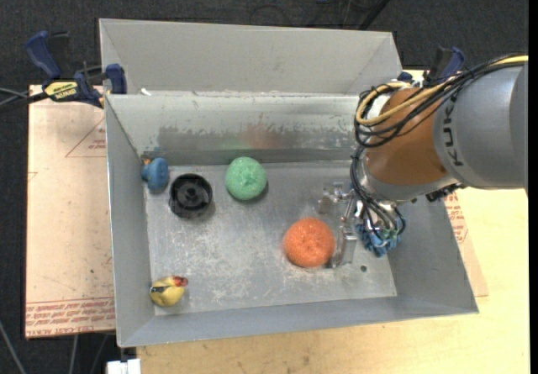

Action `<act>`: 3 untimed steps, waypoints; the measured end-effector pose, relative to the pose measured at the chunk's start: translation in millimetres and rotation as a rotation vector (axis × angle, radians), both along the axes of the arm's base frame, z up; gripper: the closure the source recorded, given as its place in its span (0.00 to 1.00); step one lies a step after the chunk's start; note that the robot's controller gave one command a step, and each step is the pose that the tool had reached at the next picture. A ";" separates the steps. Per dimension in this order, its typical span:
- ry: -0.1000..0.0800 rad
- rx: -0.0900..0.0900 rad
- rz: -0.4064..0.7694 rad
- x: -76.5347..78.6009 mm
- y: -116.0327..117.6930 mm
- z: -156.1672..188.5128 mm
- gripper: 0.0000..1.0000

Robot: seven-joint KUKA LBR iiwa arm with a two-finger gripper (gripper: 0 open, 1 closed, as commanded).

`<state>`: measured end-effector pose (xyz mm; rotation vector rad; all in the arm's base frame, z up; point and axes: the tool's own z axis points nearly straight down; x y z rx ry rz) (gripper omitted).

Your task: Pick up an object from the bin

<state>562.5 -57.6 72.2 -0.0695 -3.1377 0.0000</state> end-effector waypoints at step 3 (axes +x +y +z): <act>-0.001 0.002 0.290 -26.6 56.3 -2.3 1.00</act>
Offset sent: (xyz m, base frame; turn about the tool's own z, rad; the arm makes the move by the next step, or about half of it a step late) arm -0.0269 0.0553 -0.0019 -0.2889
